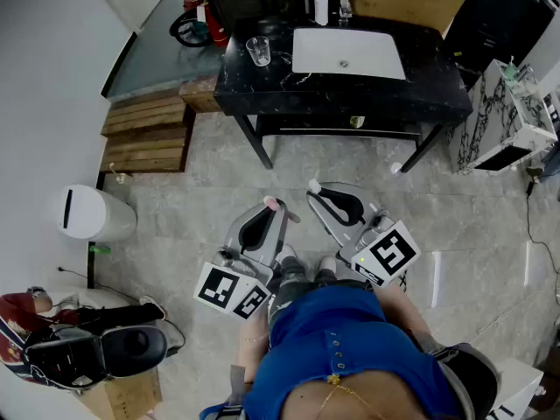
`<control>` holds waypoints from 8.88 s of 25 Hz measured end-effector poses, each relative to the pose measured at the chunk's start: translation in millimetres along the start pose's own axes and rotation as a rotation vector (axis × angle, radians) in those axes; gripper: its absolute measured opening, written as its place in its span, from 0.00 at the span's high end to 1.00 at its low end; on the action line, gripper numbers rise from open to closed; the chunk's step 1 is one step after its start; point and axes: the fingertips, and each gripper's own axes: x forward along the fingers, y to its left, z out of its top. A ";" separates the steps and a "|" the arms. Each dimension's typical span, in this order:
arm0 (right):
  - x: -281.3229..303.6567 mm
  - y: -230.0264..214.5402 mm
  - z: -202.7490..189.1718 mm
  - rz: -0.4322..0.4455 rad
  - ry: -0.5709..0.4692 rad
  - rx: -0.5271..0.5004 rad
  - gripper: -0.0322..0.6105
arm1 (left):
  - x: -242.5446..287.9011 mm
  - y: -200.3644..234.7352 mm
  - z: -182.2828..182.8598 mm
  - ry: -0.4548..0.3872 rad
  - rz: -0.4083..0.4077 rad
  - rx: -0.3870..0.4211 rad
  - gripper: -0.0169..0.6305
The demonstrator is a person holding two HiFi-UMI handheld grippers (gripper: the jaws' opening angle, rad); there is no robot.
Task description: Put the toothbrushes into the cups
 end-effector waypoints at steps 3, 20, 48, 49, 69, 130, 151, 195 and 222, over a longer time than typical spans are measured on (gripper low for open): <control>-6.9 -4.3 0.9 -0.006 -0.020 0.000 0.89 | 1.9 -4.0 -3.6 0.000 0.007 0.000 0.96; 56.4 -71.9 -0.2 -0.071 -0.017 -0.039 0.89 | 64.5 76.4 2.8 0.015 -0.021 -0.025 0.96; 265.1 -123.1 -5.0 -0.115 0.017 -0.082 0.89 | 128.6 277.0 49.9 0.039 -0.122 -0.047 0.96; 265.8 -124.7 -6.0 -0.119 0.020 -0.080 0.89 | 128.9 278.8 50.1 0.039 -0.122 -0.050 0.96; 368.4 -225.8 4.5 0.007 0.028 -0.043 0.89 | 225.6 370.6 78.2 0.001 -0.028 -0.079 0.96; 410.8 -419.9 -9.8 -0.572 0.025 0.075 0.89 | 460.4 513.8 57.4 0.176 -0.292 -0.158 0.96; 392.5 -422.6 -18.2 -0.615 0.057 0.088 0.89 | 471.0 506.7 -24.3 0.298 -0.266 -0.181 0.96; 437.3 -430.2 -9.2 -0.460 -0.004 0.124 0.89 | 431.2 537.2 6.6 0.192 -0.106 -0.145 0.83; 467.9 -449.9 -117.6 -0.491 0.183 0.246 0.89 | 397.6 572.8 23.0 0.143 0.018 -0.173 0.84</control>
